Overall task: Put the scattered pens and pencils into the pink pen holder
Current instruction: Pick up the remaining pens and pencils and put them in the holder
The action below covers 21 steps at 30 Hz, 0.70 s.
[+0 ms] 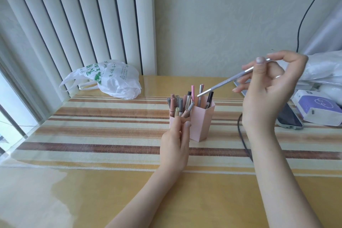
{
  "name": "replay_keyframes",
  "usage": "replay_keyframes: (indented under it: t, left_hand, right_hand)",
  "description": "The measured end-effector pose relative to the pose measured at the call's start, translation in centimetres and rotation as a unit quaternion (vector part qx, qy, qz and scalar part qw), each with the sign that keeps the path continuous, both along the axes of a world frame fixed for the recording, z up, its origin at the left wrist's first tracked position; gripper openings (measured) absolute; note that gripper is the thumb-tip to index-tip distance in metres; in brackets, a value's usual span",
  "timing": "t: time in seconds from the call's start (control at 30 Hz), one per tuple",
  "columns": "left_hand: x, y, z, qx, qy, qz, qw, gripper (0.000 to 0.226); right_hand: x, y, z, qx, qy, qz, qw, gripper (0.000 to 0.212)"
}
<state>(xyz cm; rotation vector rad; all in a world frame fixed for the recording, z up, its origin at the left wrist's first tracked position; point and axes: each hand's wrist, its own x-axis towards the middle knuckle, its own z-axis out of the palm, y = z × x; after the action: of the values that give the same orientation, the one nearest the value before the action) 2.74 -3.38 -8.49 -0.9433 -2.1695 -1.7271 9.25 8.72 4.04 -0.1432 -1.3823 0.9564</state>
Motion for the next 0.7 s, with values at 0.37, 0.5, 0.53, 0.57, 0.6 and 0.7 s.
replay_keyframes:
  t: [0.37,0.5,0.53,0.57,0.6,0.7]
  left_hand:
    - [-0.2,0.2,-0.3,-0.005,-0.01,-0.007,1.0,0.031]
    - [-0.2,0.2,-0.3,-0.006,-0.006,-0.012,1.0,0.033]
    - [-0.2,0.2,-0.3,-0.006,-0.007,-0.012,1.0,0.033]
    - [-0.2,0.2,-0.3,-0.005,-0.008,-0.012,1.0,0.033]
    - [-0.3,0.3,-0.4,-0.006,-0.01,-0.012,1.0,0.033]
    - [-0.3,0.3,-0.5,-0.012,-0.013,-0.011,1.0,0.035]
  right_hand:
    - [-2.4,1.4,-3.4,0.078,-0.217,-0.005,0.973,0.013]
    - [-3.5,1.0,-4.9,0.095,-0.326,0.071,0.938,0.011]
    - [-3.6,0.9,-5.0,0.092,-0.321,0.074,0.94,0.011]
    - [-3.5,0.8,-4.9,0.09,-0.314,0.075,0.942,0.012]
    - [-3.5,0.8,-4.9,0.087,-0.307,0.077,0.945,0.013]
    - [-3.5,1.0,-4.9,0.076,-0.304,0.072,0.947,0.015]
